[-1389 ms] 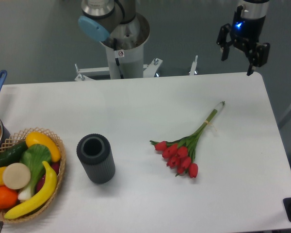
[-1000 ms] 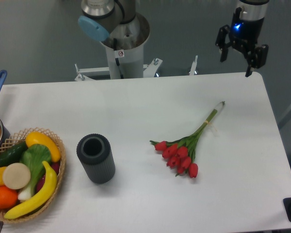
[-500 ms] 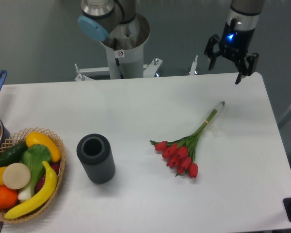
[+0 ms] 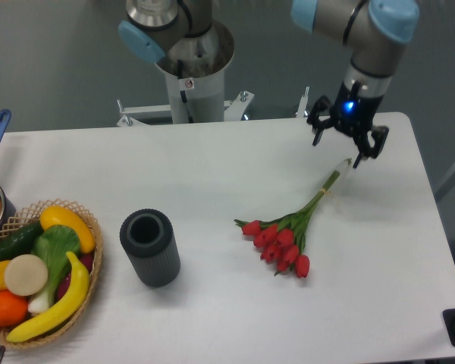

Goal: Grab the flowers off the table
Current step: 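Move the open gripper down toward the green stems of the red tulips, then lower the gripper around the tulip stems and close it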

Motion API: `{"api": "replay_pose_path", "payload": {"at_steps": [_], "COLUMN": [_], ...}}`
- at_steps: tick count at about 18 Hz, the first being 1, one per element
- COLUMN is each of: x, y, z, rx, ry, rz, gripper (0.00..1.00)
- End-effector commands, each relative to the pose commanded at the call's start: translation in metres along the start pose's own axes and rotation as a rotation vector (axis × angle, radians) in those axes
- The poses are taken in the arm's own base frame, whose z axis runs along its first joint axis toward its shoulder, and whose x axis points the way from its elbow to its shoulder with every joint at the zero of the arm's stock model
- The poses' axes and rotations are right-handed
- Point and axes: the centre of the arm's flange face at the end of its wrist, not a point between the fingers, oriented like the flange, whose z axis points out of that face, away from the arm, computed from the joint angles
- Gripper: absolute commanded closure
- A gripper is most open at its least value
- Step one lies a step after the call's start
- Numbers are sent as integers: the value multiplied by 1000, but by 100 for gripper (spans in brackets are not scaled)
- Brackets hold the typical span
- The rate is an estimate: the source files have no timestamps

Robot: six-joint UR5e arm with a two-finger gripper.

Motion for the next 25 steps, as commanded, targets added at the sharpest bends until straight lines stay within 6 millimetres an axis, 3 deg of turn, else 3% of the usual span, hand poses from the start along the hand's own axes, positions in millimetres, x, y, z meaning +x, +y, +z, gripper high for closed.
{"api": "replay_pose_path", "payload": {"at_steps": [4,8,11,25], "x": [4,1,2,2], "y": [-2,0,-24,-16], "z": [35,47,69,107], "rx": [-2,-85,-150,-155], "ry": [-44,-45,-22,45], "rz": [32,48,104,91], "gripper": [0,0,0,0]}}
